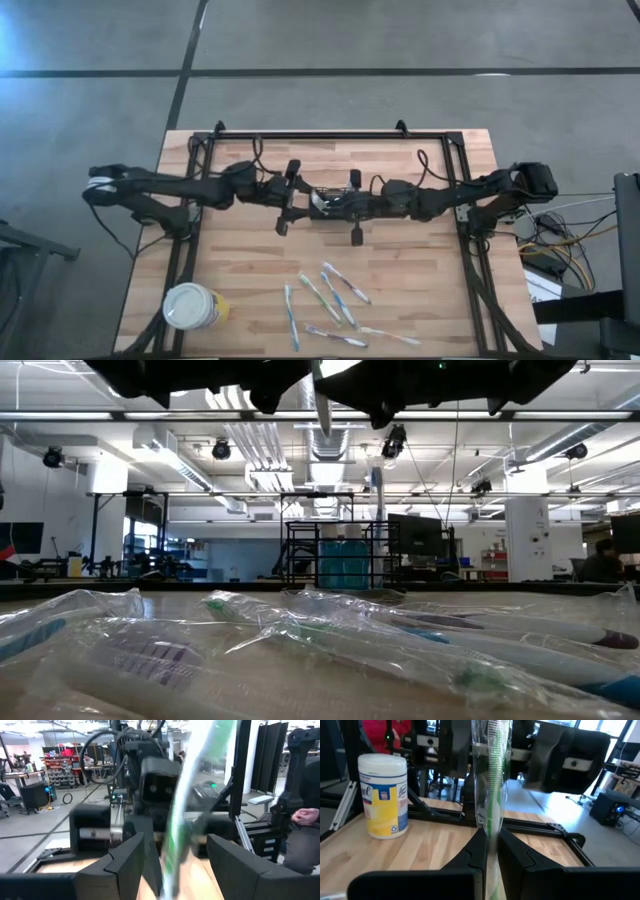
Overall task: Pick & Place toothbrushing station
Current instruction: Put the top green toothbrush into the wire organizer
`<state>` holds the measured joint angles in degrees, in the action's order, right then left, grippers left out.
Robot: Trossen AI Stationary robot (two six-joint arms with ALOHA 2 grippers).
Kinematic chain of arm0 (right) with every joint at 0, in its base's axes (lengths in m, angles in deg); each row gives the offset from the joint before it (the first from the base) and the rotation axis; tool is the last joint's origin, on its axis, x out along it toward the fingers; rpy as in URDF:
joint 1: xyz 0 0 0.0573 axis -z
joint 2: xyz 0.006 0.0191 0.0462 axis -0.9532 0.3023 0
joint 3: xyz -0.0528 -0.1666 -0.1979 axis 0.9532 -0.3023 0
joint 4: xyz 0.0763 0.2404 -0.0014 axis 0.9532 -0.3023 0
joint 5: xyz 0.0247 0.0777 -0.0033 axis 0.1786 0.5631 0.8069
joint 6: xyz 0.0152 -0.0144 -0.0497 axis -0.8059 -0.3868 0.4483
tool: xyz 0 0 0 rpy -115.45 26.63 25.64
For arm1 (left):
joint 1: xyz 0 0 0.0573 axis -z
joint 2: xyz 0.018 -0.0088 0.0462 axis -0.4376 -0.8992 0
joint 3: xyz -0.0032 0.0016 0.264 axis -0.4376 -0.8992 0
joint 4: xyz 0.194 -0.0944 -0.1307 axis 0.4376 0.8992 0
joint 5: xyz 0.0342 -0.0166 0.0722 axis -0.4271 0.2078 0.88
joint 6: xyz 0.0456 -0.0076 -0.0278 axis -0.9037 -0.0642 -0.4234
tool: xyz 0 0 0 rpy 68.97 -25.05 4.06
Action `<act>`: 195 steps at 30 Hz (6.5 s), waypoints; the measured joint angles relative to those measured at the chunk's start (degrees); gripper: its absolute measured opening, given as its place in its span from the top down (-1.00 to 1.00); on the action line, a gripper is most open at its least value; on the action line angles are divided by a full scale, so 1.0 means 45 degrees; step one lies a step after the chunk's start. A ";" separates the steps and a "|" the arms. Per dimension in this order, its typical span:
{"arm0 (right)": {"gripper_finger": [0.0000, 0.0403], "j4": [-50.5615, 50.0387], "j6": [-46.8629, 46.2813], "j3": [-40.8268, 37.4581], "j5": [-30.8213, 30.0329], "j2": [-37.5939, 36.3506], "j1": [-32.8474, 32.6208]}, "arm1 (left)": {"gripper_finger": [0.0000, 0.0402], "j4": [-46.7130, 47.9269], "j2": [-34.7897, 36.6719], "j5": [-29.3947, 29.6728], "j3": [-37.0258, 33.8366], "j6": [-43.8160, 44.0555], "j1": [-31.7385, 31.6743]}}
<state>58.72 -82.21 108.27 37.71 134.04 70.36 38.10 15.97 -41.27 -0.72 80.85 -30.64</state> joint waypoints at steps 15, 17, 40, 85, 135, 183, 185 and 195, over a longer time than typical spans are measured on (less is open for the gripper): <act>0.89 -0.0070 0.0007 -0.0010 -0.0001 -0.0010 0.0000 | 0.61 0.0022 -0.0372 0.0002 0.0355 -0.0180 -0.0005; 0.89 -0.0059 -0.0023 -0.0020 0.0010 -0.0010 0.0004 | 0.85 0.0041 -0.0369 0.0034 0.0355 -0.0367 0.0001; 0.42 -0.2473 -0.0724 -0.0379 0.0731 -0.2274 0.0005 | 0.88 0.6149 0.4675 0.0069 -0.0260 -0.1236 0.0005; 0.96 -0.0478 -0.3370 -1.0035 0.2618 -1.4559 0.2492 | 0.88 0.8611 1.6276 0.3400 -0.7830 0.0123 -0.0024; 0.96 -0.1044 -0.3003 -1.0030 0.1069 -1.3243 0.2482 | 0.87 -0.1755 -0.1348 0.1156 -0.1955 0.0124 -0.2102; 0.96 0.0221 -0.2962 -1.0026 0.1063 -1.2891 0.2487 | 0.64 -0.3033 -0.5159 0.1112 -0.1972 0.0112 -0.3021; 0.96 0.0221 -0.2962 -1.0026 0.1062 -1.2891 0.2487 | 0.58 -0.2941 -0.5015 0.0984 -0.1993 0.0063 -0.3021; 0.96 0.0207 -0.2967 -1.0026 0.1059 -1.2886 0.2487 | 0.01 -0.2193 -0.4201 -0.0323 -0.1980 -0.0177 -0.3045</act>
<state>59.65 -95.56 63.16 42.48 76.05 81.55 28.23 -2.93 -42.73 -9.63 80.05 -44.34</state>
